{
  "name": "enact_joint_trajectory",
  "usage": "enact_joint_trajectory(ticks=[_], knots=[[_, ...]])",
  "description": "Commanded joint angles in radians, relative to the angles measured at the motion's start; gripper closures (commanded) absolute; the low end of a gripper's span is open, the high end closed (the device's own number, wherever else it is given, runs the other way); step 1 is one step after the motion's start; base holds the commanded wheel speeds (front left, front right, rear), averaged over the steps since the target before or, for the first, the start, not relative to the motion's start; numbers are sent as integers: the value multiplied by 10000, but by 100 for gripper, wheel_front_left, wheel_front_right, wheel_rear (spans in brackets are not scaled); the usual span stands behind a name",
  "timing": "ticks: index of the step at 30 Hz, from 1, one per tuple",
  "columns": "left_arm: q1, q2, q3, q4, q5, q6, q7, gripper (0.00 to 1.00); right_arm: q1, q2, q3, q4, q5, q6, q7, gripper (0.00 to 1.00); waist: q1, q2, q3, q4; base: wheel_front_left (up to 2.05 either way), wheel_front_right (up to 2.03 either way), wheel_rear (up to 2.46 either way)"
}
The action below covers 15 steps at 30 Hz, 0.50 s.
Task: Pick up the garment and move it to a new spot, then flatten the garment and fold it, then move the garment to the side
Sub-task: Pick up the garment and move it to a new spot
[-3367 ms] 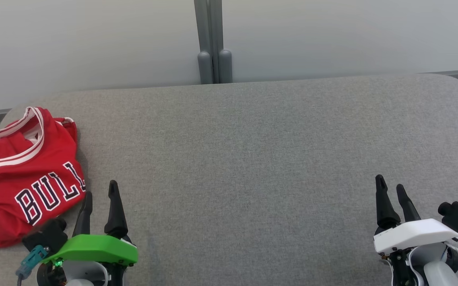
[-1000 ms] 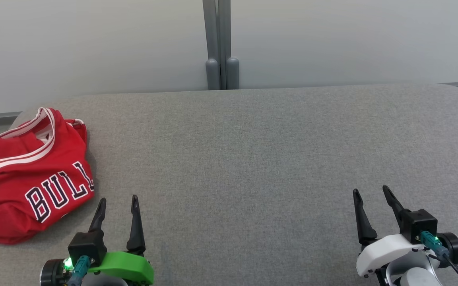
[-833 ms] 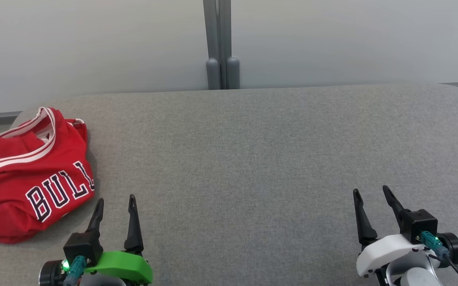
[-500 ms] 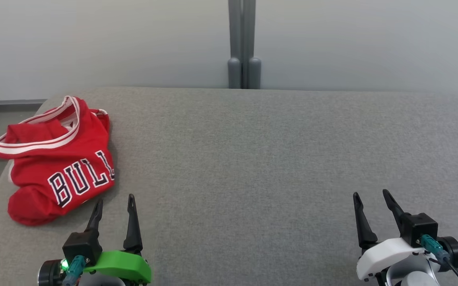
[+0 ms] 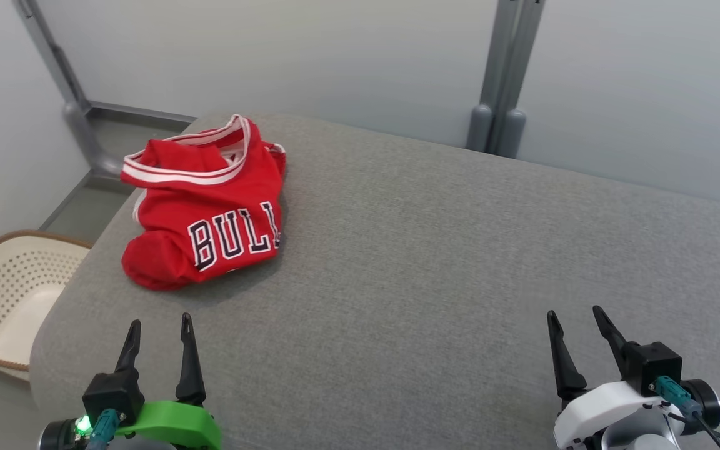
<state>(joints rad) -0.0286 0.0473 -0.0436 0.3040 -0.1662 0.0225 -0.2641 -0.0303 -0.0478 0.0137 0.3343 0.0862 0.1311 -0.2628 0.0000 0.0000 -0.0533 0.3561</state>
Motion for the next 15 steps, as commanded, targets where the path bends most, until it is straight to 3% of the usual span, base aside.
enact_joint_trajectory(ticks=[1, 15], knots=[[152, 55, 93, -2, 97, -9, -7, 0, 67, -44, 42, -15, 71, -6, -31, 0, 0, 0, -88, 1022, 0, 0, 0], [411, 52, 903, -381, 28, 161, -7, 0, -384, -47, 516, 158, 0, -6, -31, 0, 0, 0, 239, 1493, 0, 0, 0]])
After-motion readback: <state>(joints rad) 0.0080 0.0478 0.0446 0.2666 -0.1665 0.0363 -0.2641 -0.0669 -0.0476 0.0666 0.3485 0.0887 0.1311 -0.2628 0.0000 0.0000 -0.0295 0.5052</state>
